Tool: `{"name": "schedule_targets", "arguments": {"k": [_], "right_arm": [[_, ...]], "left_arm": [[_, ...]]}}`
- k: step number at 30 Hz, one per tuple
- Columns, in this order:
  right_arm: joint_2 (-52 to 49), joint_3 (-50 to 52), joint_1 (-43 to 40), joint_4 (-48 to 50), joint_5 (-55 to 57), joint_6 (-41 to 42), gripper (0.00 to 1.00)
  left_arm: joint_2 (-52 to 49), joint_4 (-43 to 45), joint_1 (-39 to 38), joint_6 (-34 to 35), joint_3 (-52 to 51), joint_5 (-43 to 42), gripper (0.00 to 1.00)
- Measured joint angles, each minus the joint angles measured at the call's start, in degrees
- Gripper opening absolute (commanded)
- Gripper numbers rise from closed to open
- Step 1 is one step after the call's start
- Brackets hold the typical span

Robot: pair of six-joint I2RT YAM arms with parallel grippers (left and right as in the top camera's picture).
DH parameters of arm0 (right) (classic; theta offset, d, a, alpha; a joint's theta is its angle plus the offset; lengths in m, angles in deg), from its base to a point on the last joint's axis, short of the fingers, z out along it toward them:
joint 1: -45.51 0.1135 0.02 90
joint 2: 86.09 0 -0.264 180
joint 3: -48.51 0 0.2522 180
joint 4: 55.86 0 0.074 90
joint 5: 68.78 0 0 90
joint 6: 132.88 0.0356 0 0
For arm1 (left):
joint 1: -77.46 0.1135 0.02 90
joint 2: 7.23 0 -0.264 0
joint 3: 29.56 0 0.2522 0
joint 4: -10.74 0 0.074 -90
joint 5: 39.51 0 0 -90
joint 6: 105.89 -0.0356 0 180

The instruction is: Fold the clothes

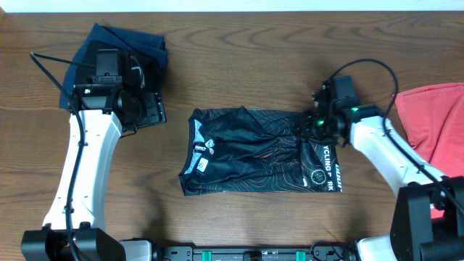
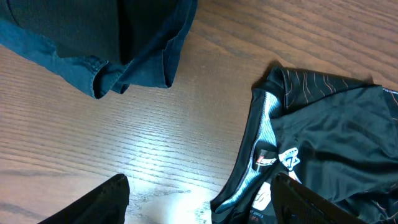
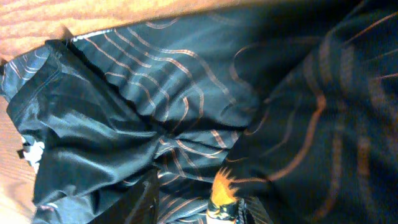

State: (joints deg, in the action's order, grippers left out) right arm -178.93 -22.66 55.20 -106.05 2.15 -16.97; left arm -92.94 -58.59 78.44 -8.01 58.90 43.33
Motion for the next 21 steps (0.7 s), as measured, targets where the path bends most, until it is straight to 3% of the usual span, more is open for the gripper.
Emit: {"name": "schedule_targets", "arguments": {"k": [7,13,21], "right_arm": [[2.1,-1.4,-10.9,-7.2,-0.2,-5.7,0.02],[2.1,-1.3,-11.6,-9.8,2.2,-7.0,0.01],[2.0,0.9,-11.6,-12.3,11.2,1.4,0.01]], "left_arm": [[0.0,0.0,0.0,0.0,0.0,0.0,0.74],[0.0,0.1,0.0,0.0,0.0,0.0,0.74],[0.0,0.1,0.0,0.0,0.0,0.0,0.74]]}}
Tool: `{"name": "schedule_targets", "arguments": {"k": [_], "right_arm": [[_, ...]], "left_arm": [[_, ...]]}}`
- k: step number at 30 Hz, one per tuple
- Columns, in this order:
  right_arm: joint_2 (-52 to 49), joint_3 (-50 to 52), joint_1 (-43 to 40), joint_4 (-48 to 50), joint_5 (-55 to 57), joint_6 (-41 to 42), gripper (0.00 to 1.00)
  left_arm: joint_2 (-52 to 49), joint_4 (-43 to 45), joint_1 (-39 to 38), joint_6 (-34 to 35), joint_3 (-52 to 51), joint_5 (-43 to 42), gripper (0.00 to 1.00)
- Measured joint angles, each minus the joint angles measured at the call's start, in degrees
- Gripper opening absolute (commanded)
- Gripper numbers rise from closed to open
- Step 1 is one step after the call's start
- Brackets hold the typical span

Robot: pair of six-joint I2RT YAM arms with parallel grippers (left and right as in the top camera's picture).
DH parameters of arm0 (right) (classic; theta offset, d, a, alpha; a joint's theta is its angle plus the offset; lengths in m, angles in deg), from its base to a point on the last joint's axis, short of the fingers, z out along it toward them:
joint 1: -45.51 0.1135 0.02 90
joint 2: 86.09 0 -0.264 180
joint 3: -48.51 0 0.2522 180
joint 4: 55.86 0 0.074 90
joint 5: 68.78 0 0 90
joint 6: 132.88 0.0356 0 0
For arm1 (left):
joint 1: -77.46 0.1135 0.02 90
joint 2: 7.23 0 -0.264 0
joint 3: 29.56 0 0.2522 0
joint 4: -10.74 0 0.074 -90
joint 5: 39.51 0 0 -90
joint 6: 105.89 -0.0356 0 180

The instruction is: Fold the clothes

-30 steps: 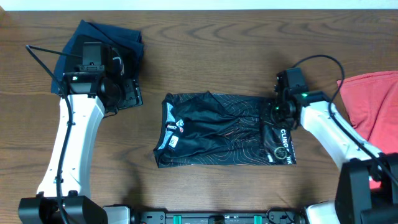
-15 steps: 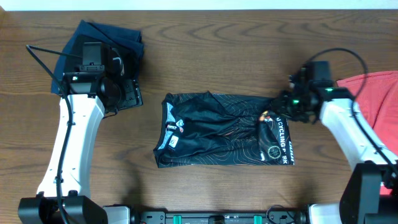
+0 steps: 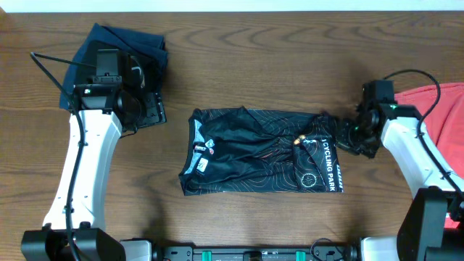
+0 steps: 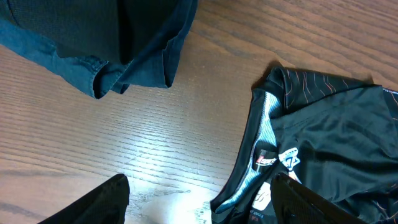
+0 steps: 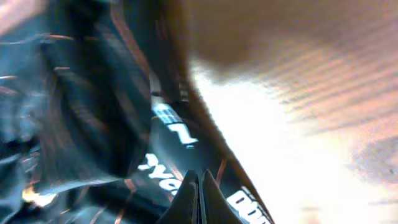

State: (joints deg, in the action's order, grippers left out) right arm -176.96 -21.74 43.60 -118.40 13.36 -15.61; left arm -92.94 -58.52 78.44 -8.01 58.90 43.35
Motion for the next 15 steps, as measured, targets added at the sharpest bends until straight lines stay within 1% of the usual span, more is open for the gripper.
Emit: {"name": "schedule_targets", "arguments": {"k": [3,8,10,12,13,15], "right_arm": [[-0.7,3.7,0.1,8.9,-1.4,1.2,0.01],[-1.9,12.3,1.7,39.8,-12.7,1.2,0.01],[-2.0,14.1,2.8,48.9,-18.8,1.0,0.01],[-2.0,14.0,3.5,51.8,-23.8,1.1,0.01],[-2.0,13.7,3.7,51.2,-25.8,1.0,0.01],[-2.0,12.6,3.4,46.1,-28.7,0.6,0.01]], "left_arm": [[0.0,0.0,0.0,0.0,0.0,0.0,0.74],[0.0,0.0,0.0,0.0,0.0,0.0,0.75],[0.0,0.0,0.0,0.0,0.0,0.0,0.75],[0.0,0.0,0.0,0.0,0.0,0.0,0.74],[0.0,0.0,0.0,0.0,0.0,0.0,0.74],[0.0,-0.1,0.0,0.0,0.0,0.0,0.74]]}}
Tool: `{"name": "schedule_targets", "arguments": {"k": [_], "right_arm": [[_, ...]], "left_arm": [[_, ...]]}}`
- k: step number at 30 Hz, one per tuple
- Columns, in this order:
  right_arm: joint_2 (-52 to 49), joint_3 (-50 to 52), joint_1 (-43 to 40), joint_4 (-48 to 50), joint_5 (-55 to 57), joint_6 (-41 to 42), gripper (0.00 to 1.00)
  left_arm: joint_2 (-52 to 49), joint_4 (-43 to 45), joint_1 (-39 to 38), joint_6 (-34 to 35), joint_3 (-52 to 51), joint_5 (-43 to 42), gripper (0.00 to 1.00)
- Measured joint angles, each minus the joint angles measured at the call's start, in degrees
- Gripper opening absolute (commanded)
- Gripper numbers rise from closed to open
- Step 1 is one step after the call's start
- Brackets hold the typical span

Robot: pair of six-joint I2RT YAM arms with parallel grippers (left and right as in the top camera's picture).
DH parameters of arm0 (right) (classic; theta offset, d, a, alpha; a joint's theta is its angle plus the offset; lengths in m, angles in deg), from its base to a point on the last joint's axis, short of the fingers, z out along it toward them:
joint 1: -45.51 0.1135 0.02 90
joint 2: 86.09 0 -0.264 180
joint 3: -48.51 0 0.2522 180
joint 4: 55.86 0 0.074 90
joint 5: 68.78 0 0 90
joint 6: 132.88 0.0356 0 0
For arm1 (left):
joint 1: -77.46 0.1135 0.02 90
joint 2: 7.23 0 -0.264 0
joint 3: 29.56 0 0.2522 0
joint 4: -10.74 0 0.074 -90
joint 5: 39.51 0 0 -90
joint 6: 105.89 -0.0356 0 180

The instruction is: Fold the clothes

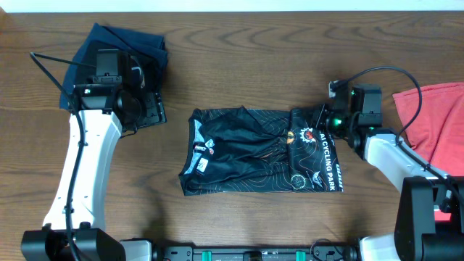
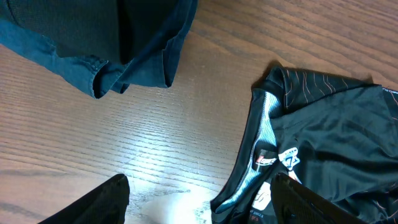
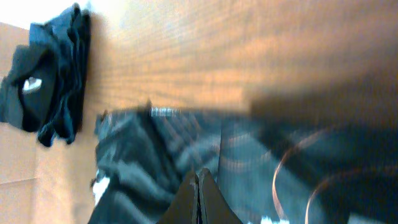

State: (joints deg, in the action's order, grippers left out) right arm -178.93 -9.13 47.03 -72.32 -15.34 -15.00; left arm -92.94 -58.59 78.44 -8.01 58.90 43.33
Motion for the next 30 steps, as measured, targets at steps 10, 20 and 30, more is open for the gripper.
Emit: {"name": "schedule_targets", "arguments": {"k": [10,20,30], "right_arm": [[0.0,-4.1,-0.3,-35.6,5.1,-7.6,0.01],[0.0,-0.9,15.2,-32.4,13.9,-7.6,0.01],[9.2,-4.6,10.4,-33.0,14.4,-12.0,0.03]], "left_arm": [[0.0,-0.7,0.0,0.0,0.0,0.0,0.74],[0.0,-4.7,0.0,-0.1,-1.0,-8.6,0.82],[0.0,4.9,0.0,0.0,-16.4,-17.4,0.87]]}}
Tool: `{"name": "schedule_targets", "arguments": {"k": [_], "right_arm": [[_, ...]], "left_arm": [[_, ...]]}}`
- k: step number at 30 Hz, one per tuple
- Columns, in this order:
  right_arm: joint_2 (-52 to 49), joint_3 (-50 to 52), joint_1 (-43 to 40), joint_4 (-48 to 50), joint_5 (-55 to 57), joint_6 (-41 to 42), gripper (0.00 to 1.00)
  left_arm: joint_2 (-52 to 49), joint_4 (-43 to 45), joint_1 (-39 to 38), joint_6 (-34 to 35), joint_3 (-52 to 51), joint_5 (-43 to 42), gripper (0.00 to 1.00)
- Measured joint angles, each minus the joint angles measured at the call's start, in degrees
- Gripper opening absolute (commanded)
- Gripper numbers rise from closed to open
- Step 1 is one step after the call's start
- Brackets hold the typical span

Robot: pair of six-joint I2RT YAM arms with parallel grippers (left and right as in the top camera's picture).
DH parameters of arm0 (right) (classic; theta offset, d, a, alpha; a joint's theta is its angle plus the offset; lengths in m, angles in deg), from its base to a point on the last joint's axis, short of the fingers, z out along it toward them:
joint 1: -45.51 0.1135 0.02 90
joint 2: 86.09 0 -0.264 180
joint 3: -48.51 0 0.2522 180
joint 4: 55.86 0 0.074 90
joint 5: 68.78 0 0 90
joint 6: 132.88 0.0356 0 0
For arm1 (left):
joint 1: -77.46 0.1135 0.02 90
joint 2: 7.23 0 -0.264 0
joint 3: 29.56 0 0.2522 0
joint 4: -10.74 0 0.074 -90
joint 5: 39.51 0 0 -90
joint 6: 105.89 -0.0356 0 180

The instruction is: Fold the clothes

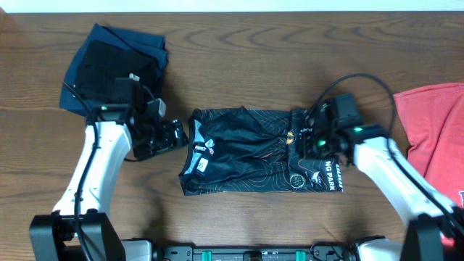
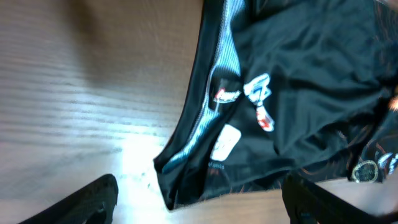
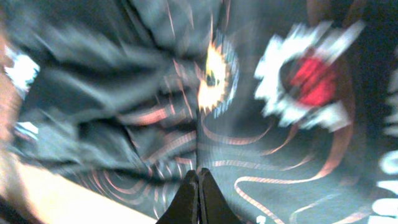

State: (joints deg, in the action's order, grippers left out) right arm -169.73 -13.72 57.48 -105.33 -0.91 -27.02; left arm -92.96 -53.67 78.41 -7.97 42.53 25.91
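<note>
A black cycling jersey (image 1: 246, 156) with thin orange lines lies folded in the middle of the table, collar to the left. My left gripper (image 1: 174, 134) hovers open at the collar side; the left wrist view shows the collar and labels (image 2: 239, 102) between its spread fingers (image 2: 93, 199). My right gripper (image 1: 308, 139) is over the jersey's right part, by the round printed logo (image 3: 311, 74). Its fingertips (image 3: 199, 180) are pressed together above the fabric (image 3: 124, 112), with no cloth seen between them.
A pile of dark blue clothes (image 1: 109, 61) lies at the back left of the wooden table (image 1: 239, 58). A red garment (image 1: 435, 130) lies at the right edge. Cables hang from both arms.
My left gripper has moved from beside the dark blue pile to the jersey's collar edge. My right gripper has moved from the jersey's top right corner to over its printed right part.
My right gripper was open low over the jersey's right half. Then it was shut just off the right edge, then shut at the top right corner with the logo panel showing. The left arm stayed by the blue pile until now.
</note>
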Motion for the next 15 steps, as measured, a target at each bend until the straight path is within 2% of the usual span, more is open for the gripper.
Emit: {"name": "schedule_targets", "arguments": {"k": [8,12,15], "right_arm": [[2.6,-1.2,-8.2,-3.9,3.7,-0.6,0.14],[2.6,-1.2,-12.4,-3.8,3.5,-1.7,0.31],[2.6,-1.2,-13.0,-4.0,2.4,-2.6,0.33]], "left_arm": [[0.0,6.8,0.0,0.0,-6.9,-3.4,0.87],[0.0,8.7,0.0,0.0,-8.0,-3.8,0.91],[0.0,10.8,0.0,0.0,-8.6,-4.0,0.91]]}}
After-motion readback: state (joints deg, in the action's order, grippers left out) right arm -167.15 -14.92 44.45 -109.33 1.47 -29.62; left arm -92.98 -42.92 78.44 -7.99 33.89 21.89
